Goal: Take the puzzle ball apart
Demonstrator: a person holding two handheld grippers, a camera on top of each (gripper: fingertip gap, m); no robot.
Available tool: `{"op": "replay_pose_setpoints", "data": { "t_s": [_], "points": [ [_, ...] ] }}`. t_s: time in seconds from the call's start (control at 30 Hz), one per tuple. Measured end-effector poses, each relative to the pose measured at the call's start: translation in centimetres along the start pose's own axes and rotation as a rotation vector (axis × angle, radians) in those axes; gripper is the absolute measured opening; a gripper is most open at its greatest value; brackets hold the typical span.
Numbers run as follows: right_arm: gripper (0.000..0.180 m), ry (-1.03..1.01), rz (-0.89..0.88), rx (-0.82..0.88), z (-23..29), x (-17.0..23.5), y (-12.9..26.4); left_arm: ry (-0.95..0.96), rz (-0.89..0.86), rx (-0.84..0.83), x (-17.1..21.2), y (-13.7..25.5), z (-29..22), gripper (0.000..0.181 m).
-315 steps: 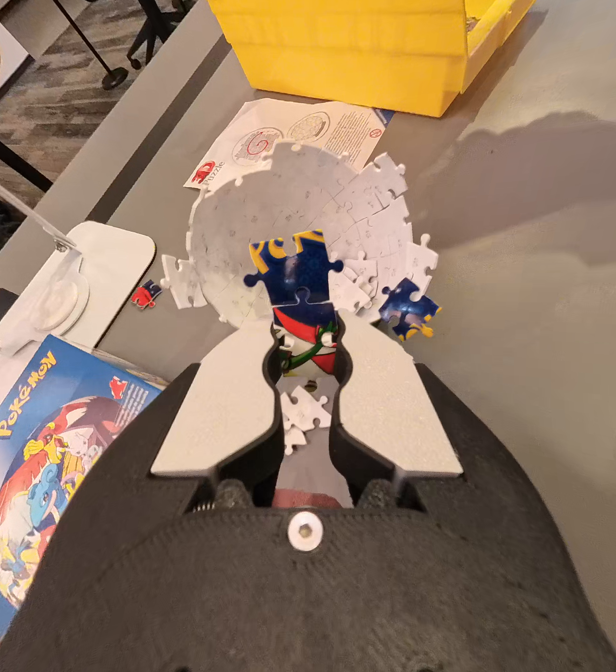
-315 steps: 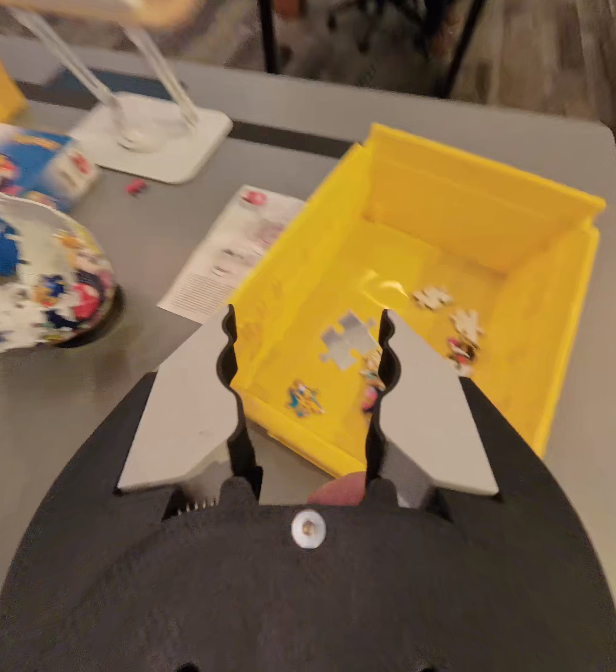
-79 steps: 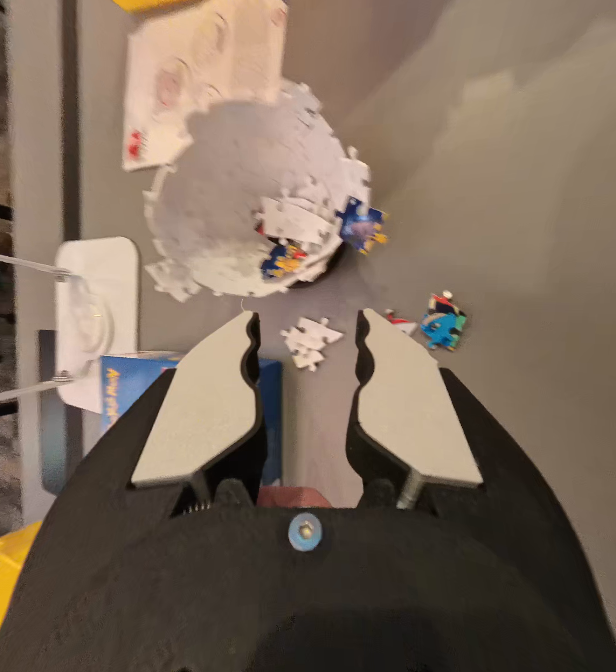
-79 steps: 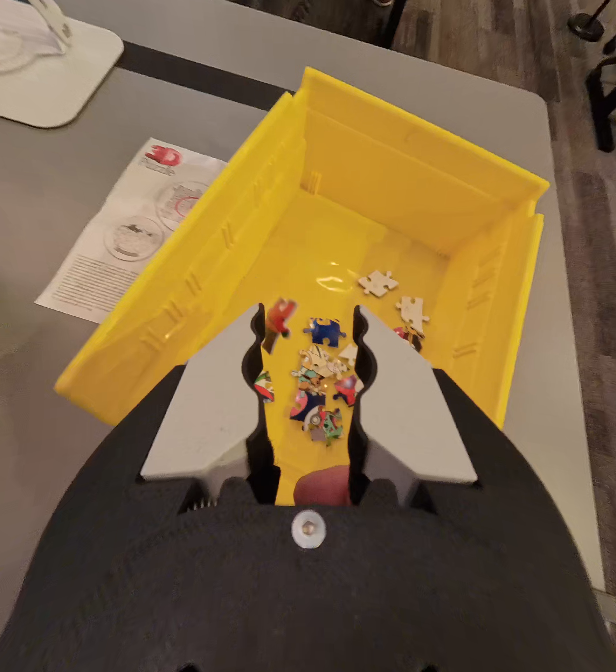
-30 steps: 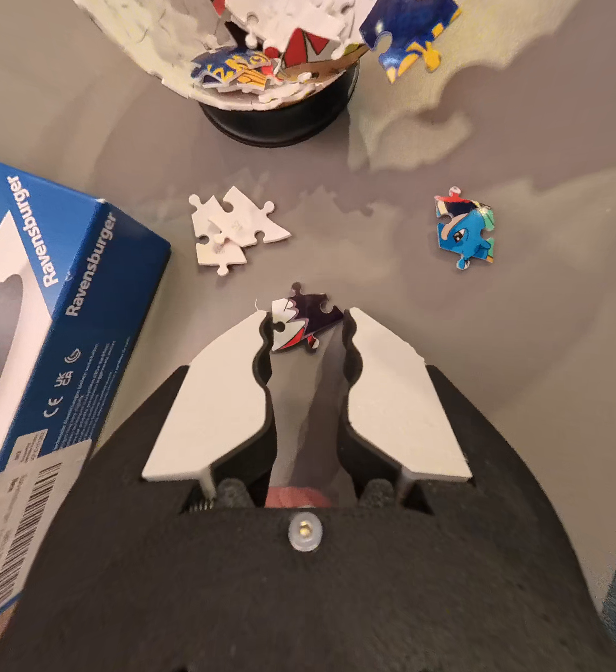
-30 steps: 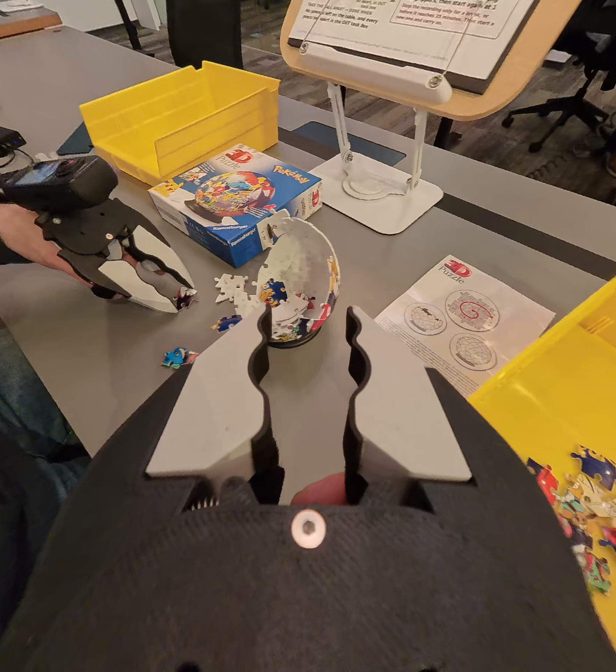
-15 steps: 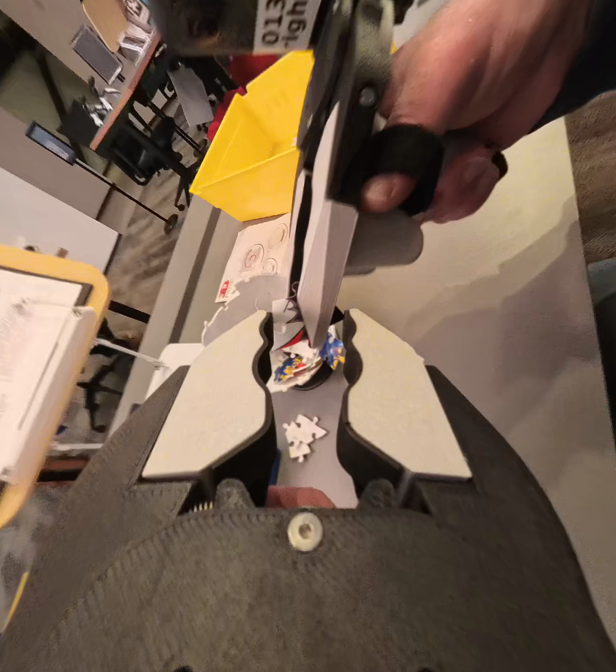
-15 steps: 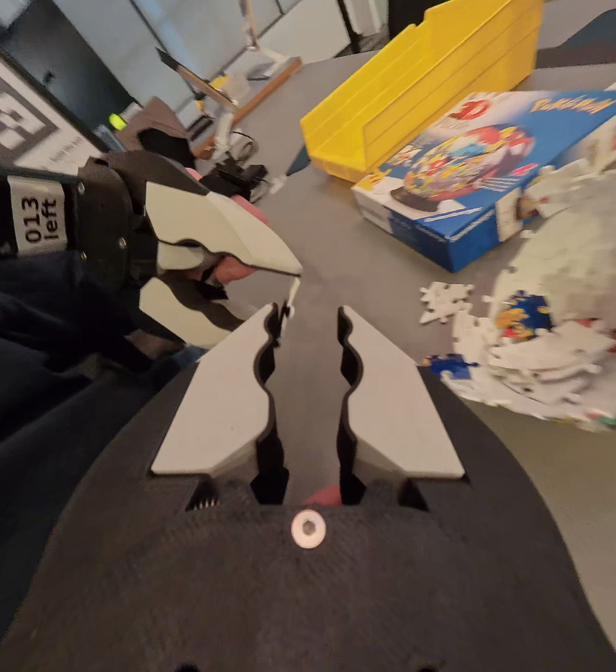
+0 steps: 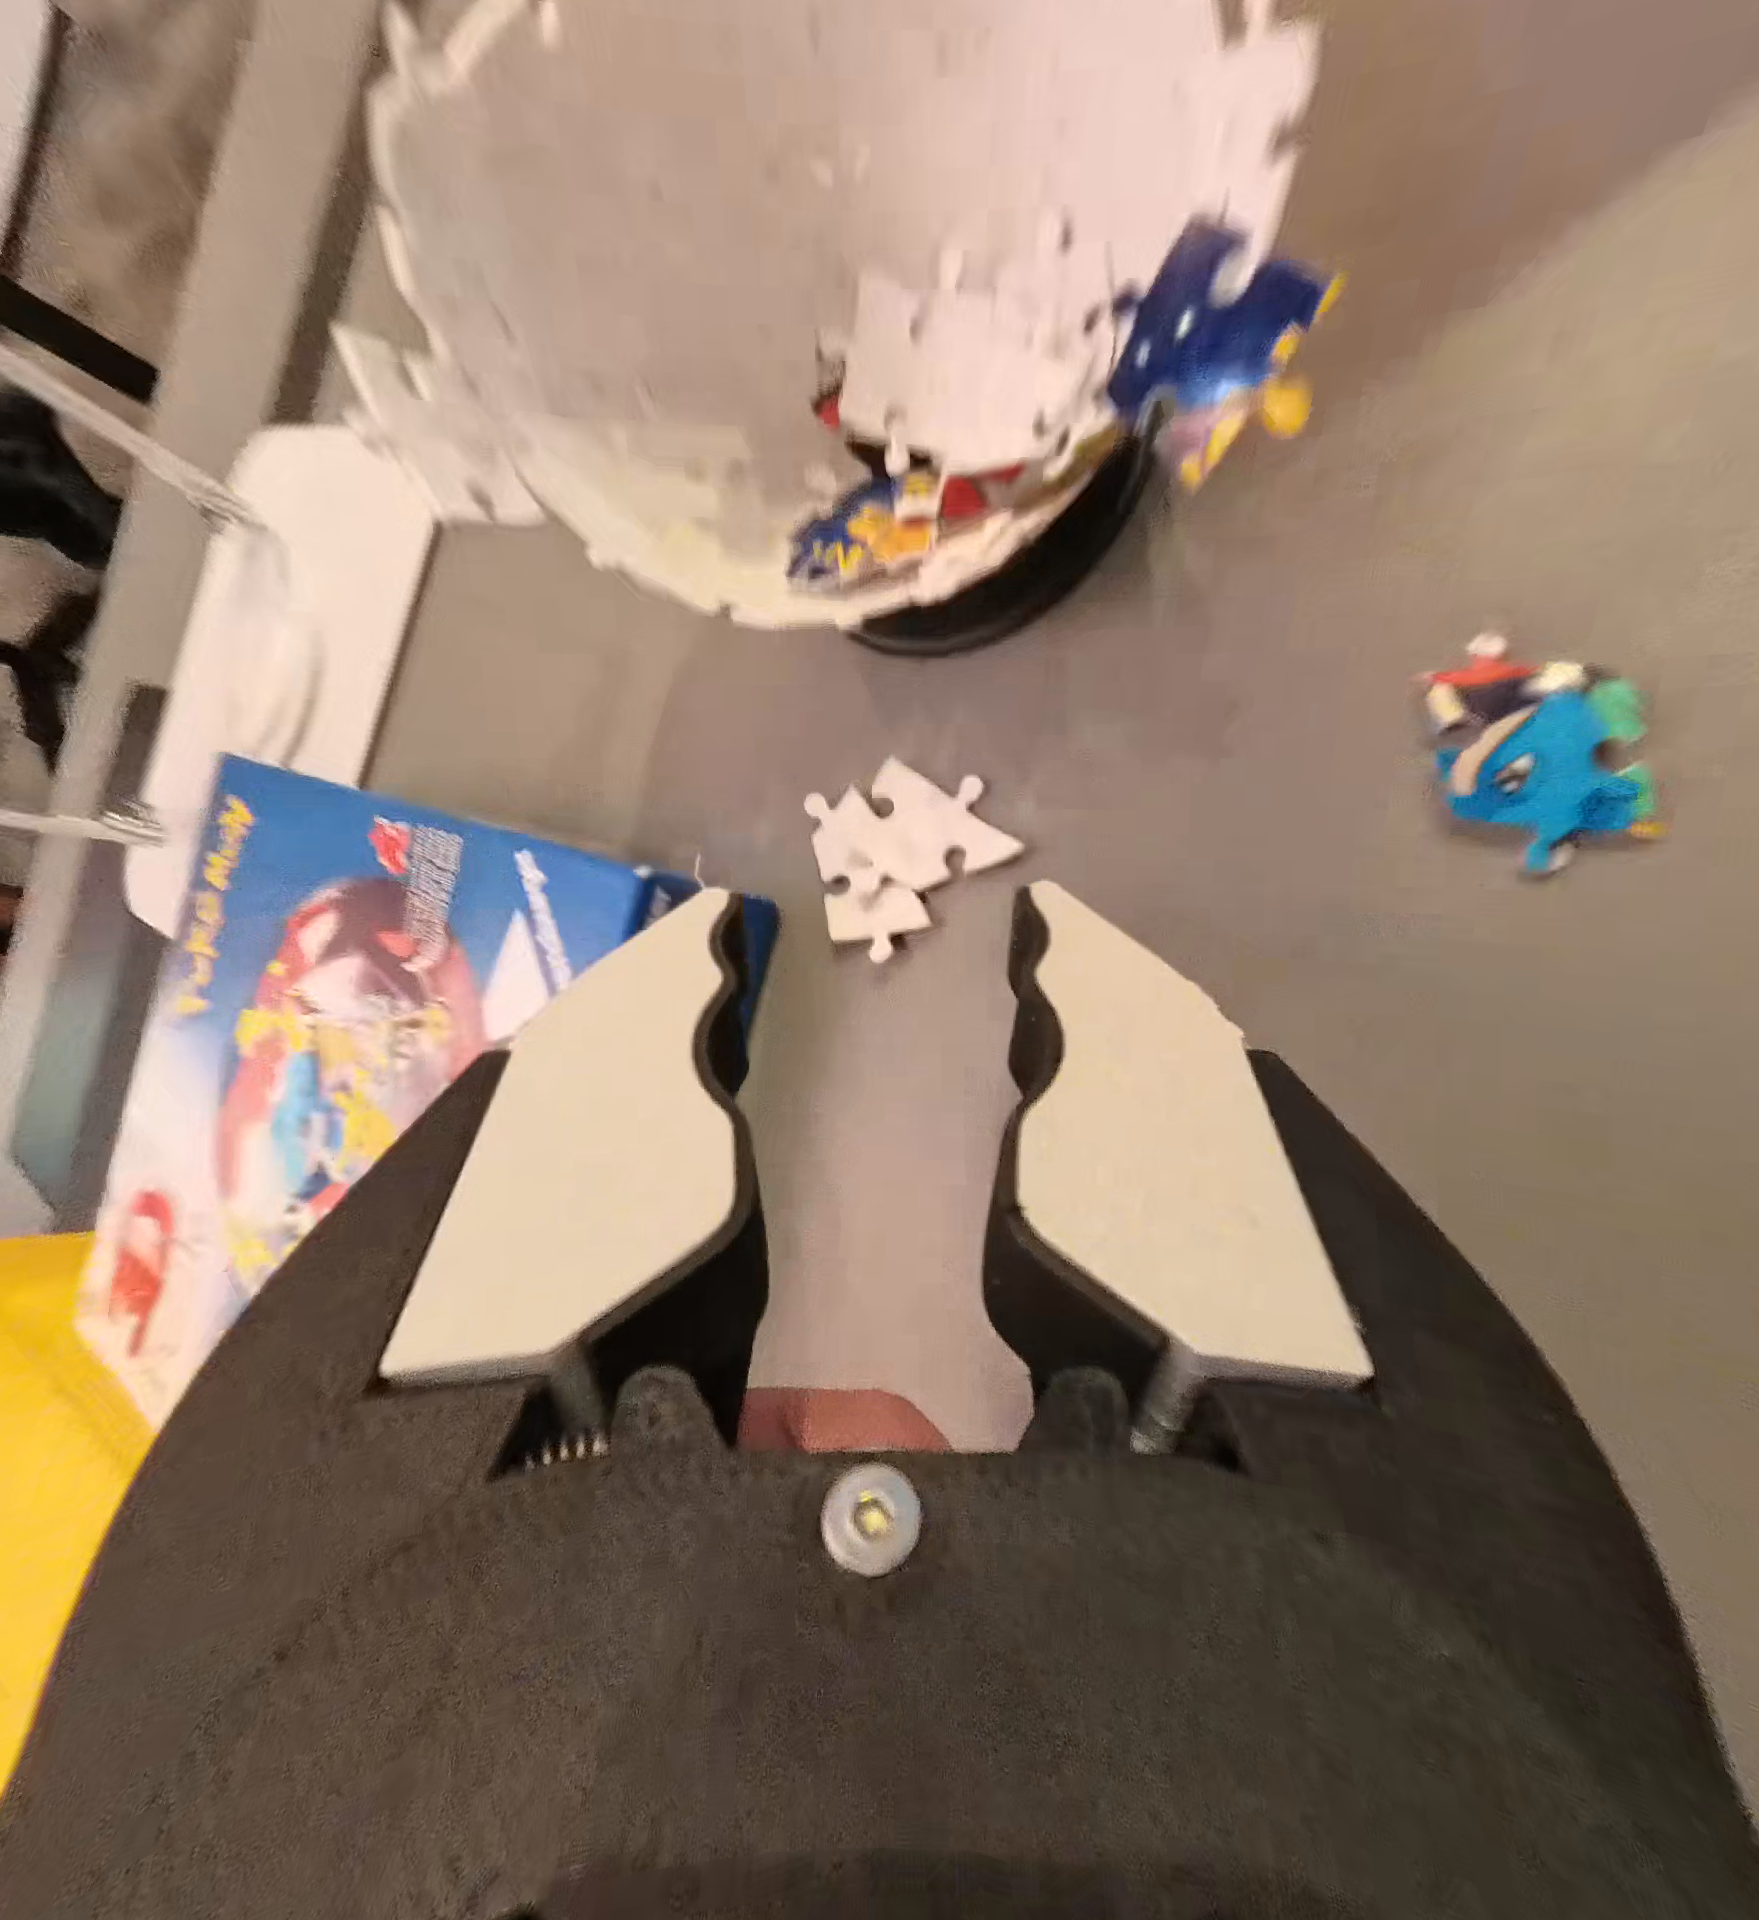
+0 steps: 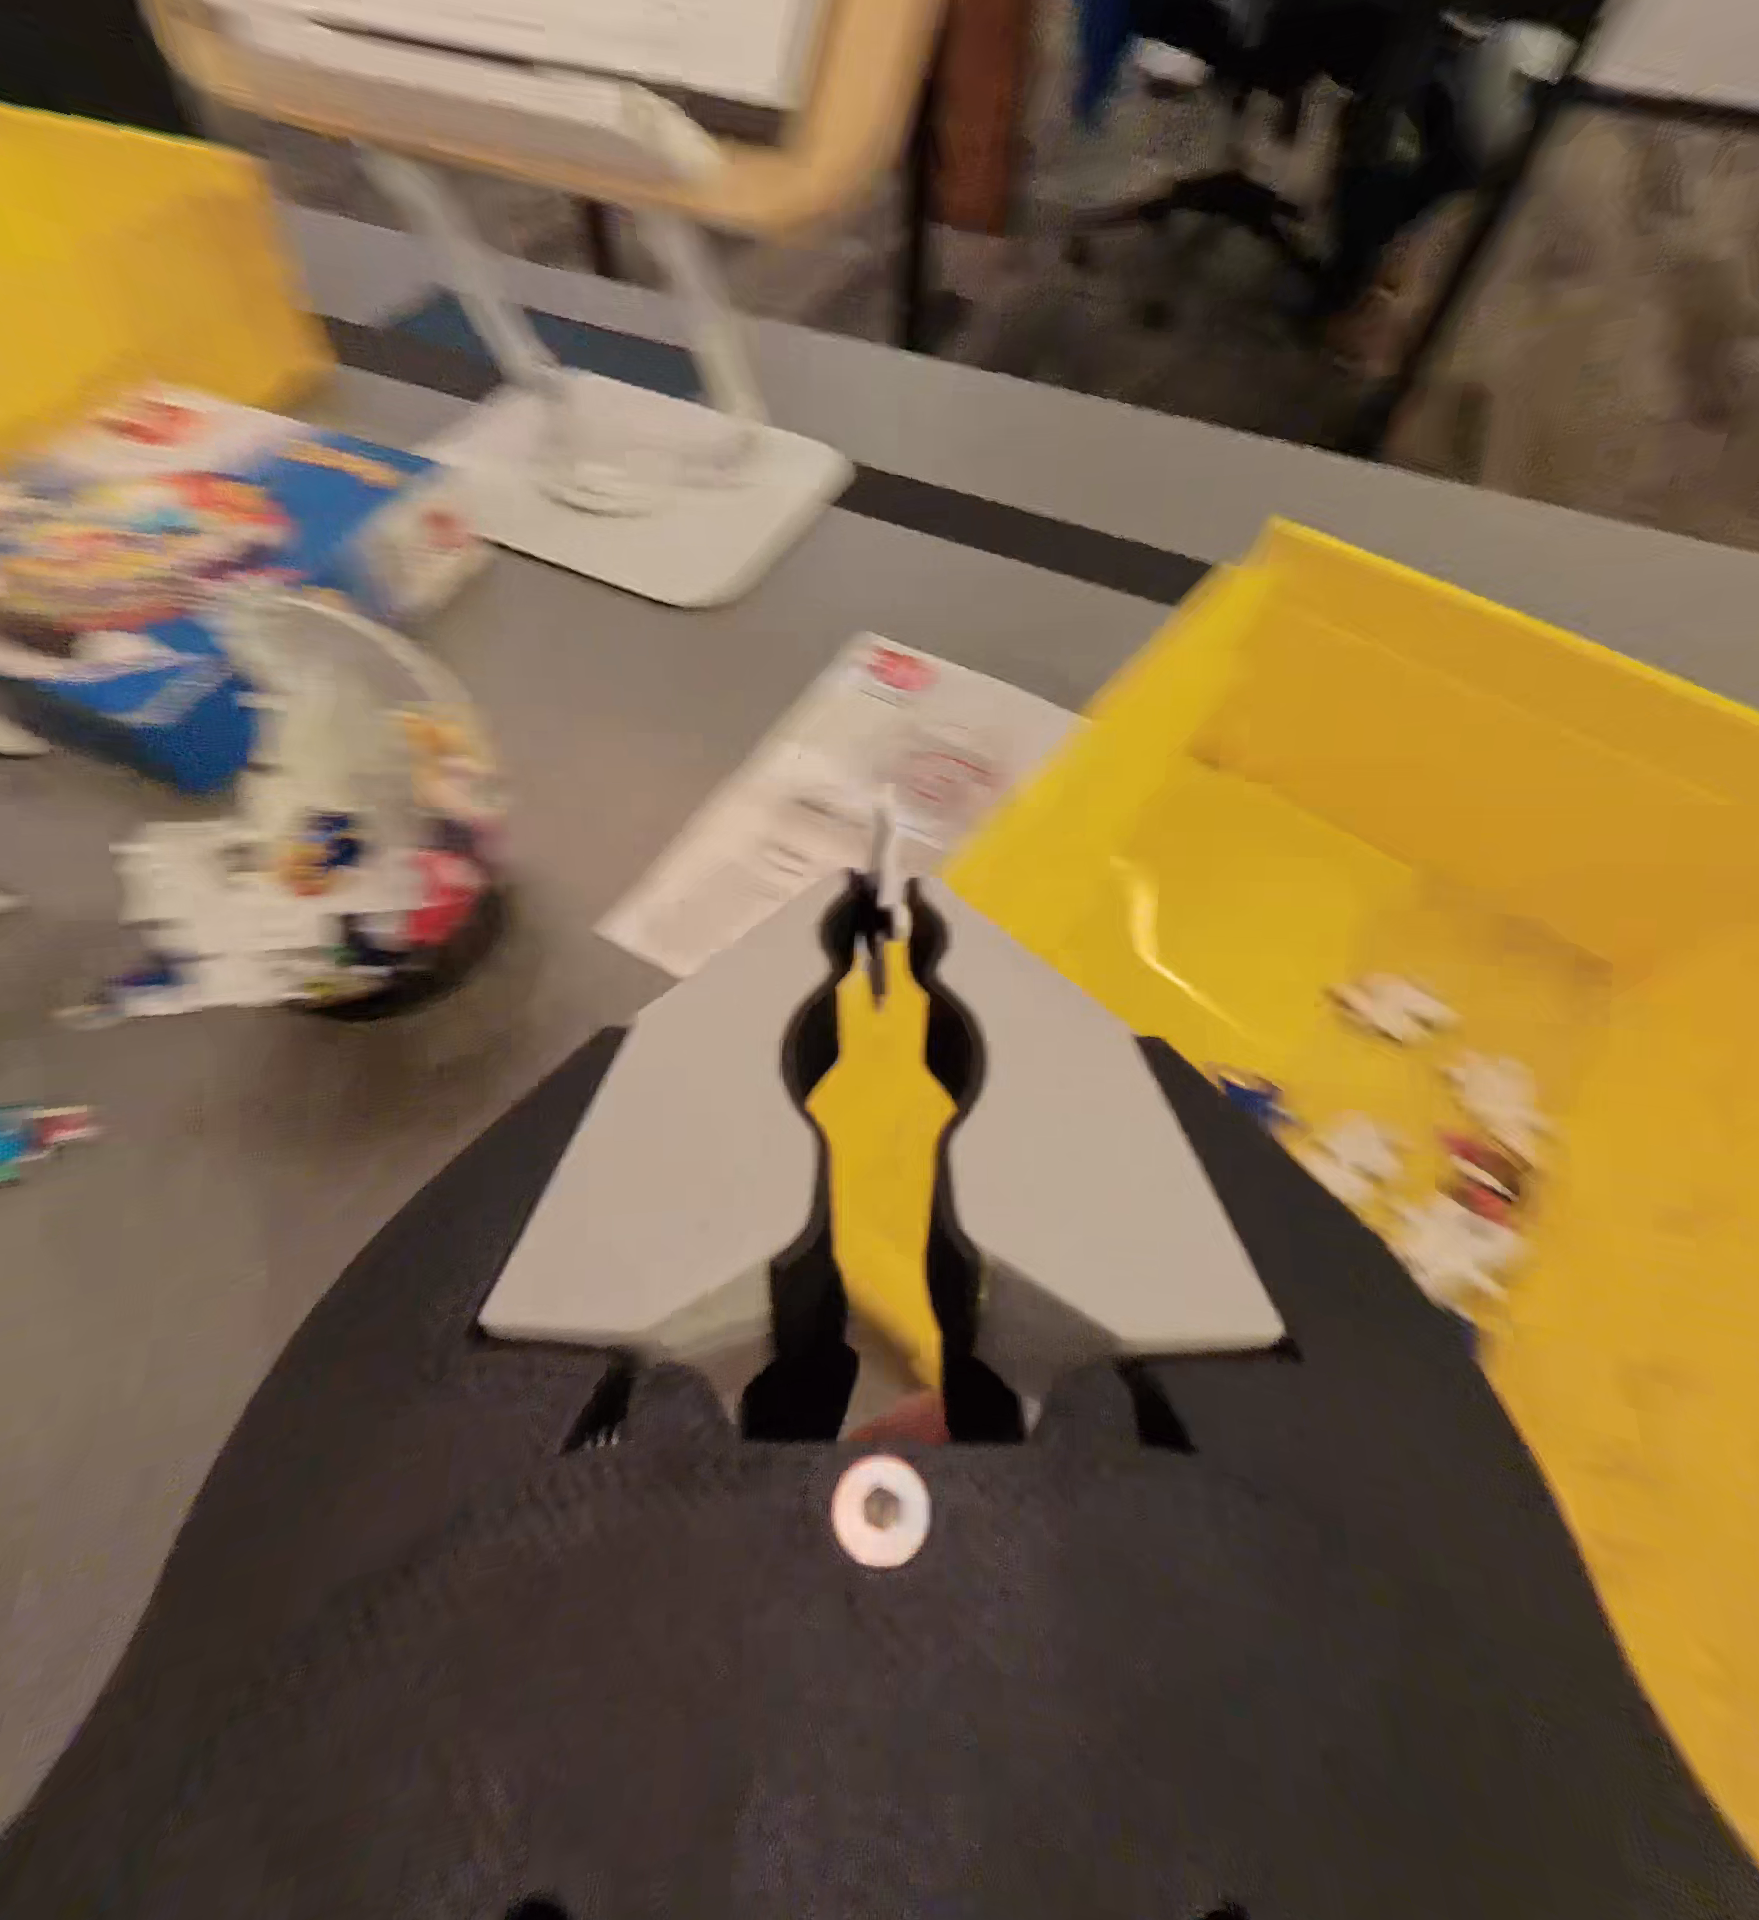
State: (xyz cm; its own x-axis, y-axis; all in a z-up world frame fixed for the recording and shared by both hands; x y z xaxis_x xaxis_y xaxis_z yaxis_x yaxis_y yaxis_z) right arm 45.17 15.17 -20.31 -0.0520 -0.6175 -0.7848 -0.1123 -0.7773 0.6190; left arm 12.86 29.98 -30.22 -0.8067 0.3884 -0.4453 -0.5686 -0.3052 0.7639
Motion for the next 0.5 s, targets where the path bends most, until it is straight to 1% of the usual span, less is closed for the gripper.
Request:
{"op": "replay_pose_setpoints", "data": {
  "t_s": [0.07,0.1,0.17,0.27,0.37,0.43,0.5],
  "points": [
    [0.043,-0.036,0.101,0.137,-4.3,1.8,-0.8,0.011,0.026,0.034,0.6,-1.4,-0.2,0.048],
    [0.048,-0.05,0.136,0.173,-5.6,2.5,-1.1,0.014,0.038,0.048,0.6,-2.0,-0.3,0.048],
    [0.044,-0.072,0.145,0.182,-6.6,3.2,-1.1,0.016,0.058,0.064,0.7,-3.0,-0.3,0.047],
    [0.044,-0.063,0.122,0.199,-6.5,3.1,-0.6,0.09,0.035,0.105,0.3,-3.7,0.0,0.039],
    [0.045,-0.062,0.136,0.207,-6.7,3.5,-0.7,0.098,0.045,0.122,0.1,-4.0,0.1,0.036],
    [0.048,-0.089,0.126,0.16,-6.6,3.7,-0.8,0.098,0.047,0.155,0.0,-4.0,-0.3,0.025],
    [0.048,-0.084,0.104,0.147,-6.2,3.3,-0.6,0.095,0.036,0.149,-0.1,-4.1,-0.6,0.015]
  ]
}}
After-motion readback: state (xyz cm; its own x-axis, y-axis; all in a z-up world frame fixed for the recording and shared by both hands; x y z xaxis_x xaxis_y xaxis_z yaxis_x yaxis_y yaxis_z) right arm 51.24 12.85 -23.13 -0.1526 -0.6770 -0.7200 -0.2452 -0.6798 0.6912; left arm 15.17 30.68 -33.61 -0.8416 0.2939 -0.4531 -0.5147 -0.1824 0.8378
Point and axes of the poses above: each gripper's, where its closed fingertips meet, y back along the fingers, x out of its underside, z = x × y across the jaws, the point moved 4 cm from there along y, back along the fingers, and after that the axes turned 10 degrees about z, right-handed, at the moved point
